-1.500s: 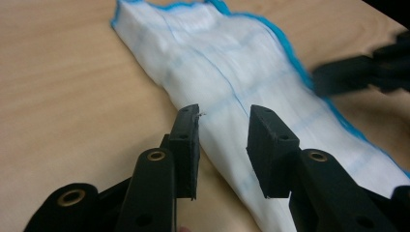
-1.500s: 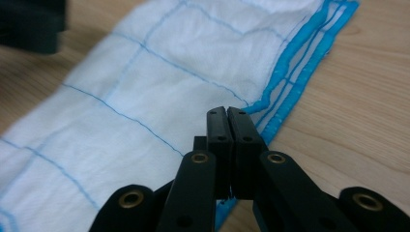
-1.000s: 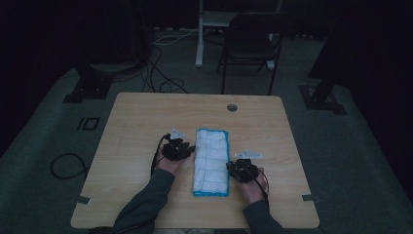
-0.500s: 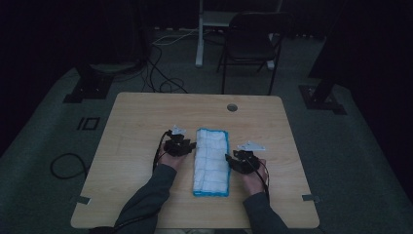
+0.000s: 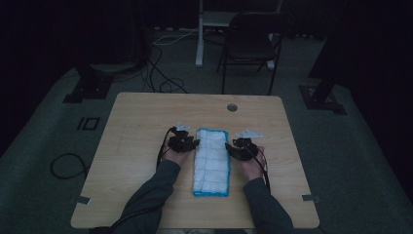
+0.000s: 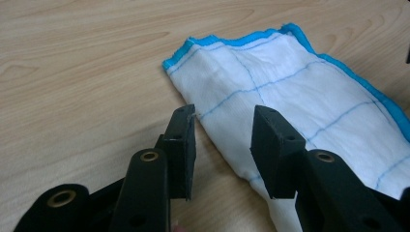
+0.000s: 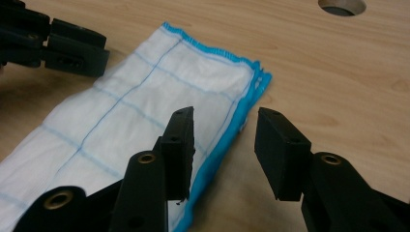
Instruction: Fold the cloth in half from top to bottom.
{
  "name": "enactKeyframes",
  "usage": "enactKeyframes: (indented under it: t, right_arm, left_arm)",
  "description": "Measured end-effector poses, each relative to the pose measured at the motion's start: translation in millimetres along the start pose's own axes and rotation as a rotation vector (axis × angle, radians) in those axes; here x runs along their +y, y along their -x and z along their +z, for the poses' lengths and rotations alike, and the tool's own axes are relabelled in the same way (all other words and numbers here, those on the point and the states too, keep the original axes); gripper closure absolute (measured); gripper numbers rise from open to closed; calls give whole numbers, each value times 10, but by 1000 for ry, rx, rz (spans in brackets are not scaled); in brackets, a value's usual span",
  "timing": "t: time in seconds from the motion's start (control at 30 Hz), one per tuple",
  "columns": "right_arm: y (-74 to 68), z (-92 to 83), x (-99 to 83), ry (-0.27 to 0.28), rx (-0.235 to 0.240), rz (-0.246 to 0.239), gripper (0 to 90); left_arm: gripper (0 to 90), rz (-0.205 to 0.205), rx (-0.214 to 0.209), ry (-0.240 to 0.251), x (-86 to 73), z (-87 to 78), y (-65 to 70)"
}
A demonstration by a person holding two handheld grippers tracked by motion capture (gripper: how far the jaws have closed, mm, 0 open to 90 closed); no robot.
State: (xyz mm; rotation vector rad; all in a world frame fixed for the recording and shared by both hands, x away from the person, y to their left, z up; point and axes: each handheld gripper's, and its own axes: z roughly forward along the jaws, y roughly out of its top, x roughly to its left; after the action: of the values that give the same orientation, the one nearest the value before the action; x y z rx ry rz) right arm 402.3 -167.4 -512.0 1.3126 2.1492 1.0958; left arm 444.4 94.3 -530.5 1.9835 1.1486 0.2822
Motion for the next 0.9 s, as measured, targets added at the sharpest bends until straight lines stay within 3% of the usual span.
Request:
enactKeyframes:
  t: [0.33,0.57,0.67,0.9]
  right_arm:
    - [90,340,157,-29,-13,18,591]
    - [192,537,241,-39,-71,43,588]
    - [217,600,248,-49,-72,67,587]
    - [185,752,263,-85,-78,48,565]
  left_arm:
    - [601,-39,-8,-3,55,84,-56]
    - [581,-80,16,-21,72,155,-139]
    - [576,-87,20,-19,70,174,-162]
    - [547,-99,40,-11,124,239,-155]
